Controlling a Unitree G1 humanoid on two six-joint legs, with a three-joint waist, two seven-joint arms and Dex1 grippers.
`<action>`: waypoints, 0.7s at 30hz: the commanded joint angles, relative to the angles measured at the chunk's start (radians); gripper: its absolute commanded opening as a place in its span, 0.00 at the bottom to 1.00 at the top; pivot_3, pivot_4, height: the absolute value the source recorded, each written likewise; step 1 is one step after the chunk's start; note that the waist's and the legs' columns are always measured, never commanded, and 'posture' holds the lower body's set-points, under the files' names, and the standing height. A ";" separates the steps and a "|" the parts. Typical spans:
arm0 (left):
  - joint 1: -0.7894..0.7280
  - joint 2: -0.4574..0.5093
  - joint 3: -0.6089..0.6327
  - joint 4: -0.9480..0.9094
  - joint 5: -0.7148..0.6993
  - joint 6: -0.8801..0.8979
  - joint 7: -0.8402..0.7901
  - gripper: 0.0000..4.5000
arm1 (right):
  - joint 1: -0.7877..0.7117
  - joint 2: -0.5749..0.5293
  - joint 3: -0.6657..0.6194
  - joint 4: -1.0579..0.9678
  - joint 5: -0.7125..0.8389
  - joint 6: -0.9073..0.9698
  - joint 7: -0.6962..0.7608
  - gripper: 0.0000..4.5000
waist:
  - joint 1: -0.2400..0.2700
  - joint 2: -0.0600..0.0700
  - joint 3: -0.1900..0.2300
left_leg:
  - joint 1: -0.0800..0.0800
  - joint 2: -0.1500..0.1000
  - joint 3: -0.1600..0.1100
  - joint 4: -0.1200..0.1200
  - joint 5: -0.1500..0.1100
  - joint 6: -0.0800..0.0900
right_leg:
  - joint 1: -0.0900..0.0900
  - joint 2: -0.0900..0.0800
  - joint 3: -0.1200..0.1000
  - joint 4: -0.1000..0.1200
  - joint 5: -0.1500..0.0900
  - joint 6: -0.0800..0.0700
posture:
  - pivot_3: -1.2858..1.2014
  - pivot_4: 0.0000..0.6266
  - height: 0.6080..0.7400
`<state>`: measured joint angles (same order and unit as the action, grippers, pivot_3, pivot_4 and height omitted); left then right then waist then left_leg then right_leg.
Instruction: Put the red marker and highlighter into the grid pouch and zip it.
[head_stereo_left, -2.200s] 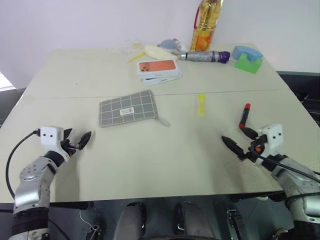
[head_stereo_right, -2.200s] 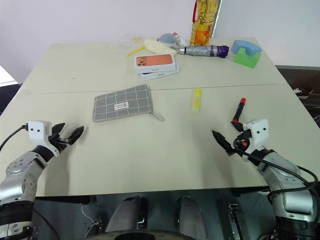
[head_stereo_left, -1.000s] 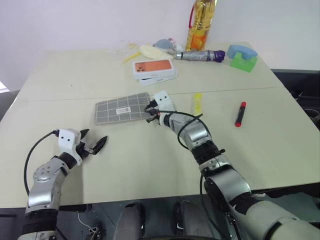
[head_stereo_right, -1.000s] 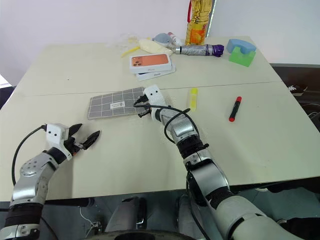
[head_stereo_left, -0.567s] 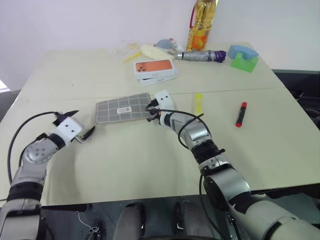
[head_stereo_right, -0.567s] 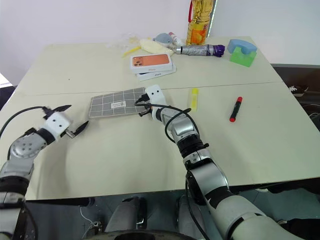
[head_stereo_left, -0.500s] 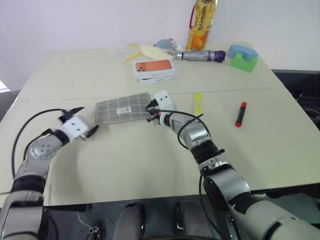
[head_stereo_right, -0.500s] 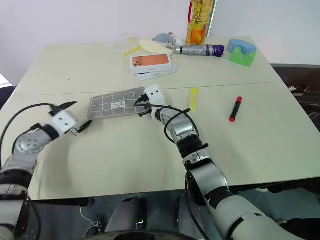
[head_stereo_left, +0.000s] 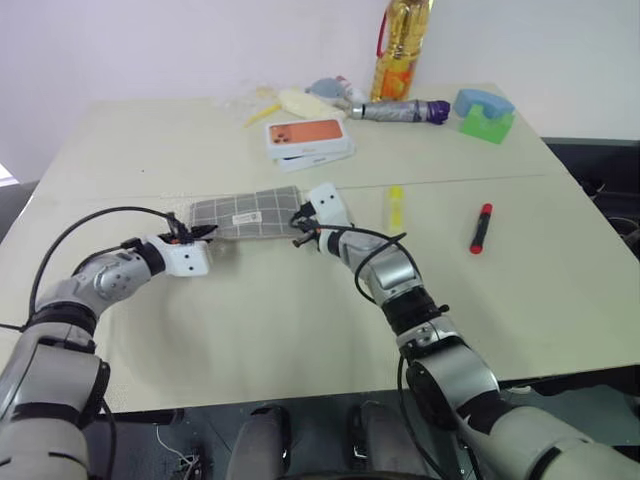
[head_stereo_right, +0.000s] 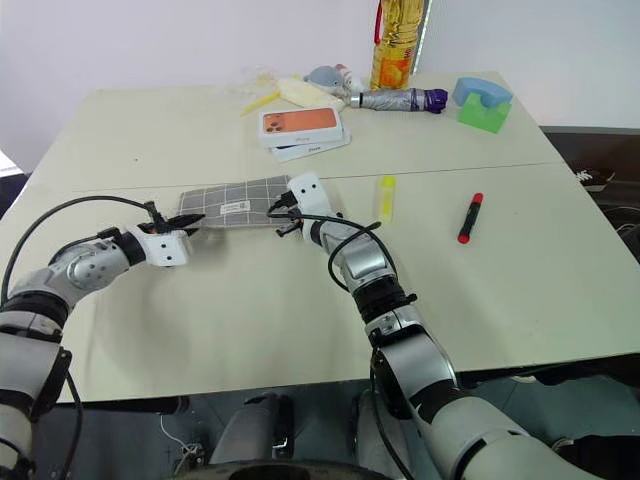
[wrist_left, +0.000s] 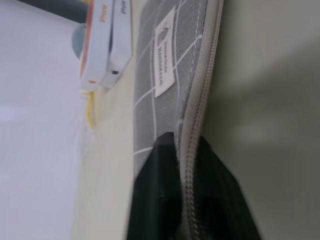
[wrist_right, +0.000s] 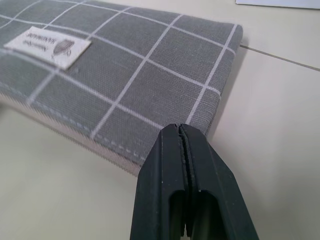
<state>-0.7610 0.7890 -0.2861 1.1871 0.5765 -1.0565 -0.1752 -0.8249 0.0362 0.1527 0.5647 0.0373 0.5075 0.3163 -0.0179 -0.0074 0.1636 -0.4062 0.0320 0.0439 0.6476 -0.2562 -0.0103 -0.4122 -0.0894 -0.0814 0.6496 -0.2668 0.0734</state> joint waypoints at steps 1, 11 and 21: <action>0.022 0.001 0.008 0.035 -0.050 -0.019 -0.048 0.01 | 0.034 -0.006 0.005 -0.019 -0.016 -0.002 -0.012 0.00 | -0.001 0.000 0.000 | 0.000 0.000 0.000 0.000 0.000 0.000 | 0.000 0.000 0.000 0.000 0.000 0.000 | 0.52 0.24 1.00; 0.302 -0.024 0.099 -0.358 -0.445 0.112 -0.418 0.01 | 0.119 -0.122 0.062 -0.306 -0.061 -0.042 0.060 0.00 | -0.004 0.001 0.001 | -0.002 0.001 0.003 -0.001 0.000 0.000 | -0.005 -0.003 0.001 0.000 0.000 0.000 | 0.52 0.24 1.00; 0.703 -0.026 0.176 -1.077 -0.453 0.626 -0.413 0.01 | 0.174 -0.230 0.087 -0.492 -0.100 -0.007 0.100 0.00 | -0.003 0.002 0.001 | -0.002 0.000 0.005 -0.001 0.000 0.001 | -0.007 -0.006 0.001 0.001 0.000 0.000 | 0.52 0.24 1.00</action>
<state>-0.0983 0.7762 -0.0854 0.1727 0.0940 -0.5006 -0.5810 -0.6569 -0.1960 0.2509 0.1458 -0.0735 0.4960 0.4056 -0.0210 -0.0055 0.1643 -0.4081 0.0318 0.0492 0.6470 -0.2566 -0.0095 -0.4188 -0.0951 -0.0803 0.6509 -0.2667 0.0737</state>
